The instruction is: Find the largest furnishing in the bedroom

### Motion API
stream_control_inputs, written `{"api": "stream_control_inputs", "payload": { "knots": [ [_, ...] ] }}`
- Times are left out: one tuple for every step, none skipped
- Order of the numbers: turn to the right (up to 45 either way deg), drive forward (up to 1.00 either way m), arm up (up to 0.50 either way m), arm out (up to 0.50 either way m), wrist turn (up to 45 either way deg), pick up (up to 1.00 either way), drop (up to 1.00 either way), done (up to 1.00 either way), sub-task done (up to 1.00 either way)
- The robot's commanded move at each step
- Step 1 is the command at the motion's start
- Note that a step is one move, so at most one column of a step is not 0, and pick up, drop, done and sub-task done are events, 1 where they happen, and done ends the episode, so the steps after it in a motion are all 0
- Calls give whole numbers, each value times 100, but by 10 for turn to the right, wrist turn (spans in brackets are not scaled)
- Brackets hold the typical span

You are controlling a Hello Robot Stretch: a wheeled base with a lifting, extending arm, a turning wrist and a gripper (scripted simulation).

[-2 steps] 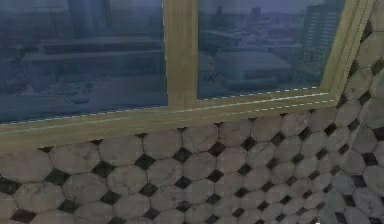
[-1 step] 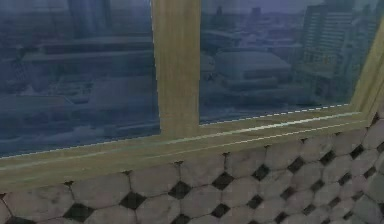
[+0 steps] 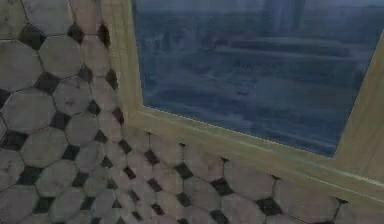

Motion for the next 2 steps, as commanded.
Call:
{"api": "stream_control_inputs", "payload": {
  "knots": [
    [-450, 0, 0, 0, 0, 0, 0, 0, 0],
    [-330, 0, 0, 0, 0, 0, 0, 0, 0]
  ]
}}
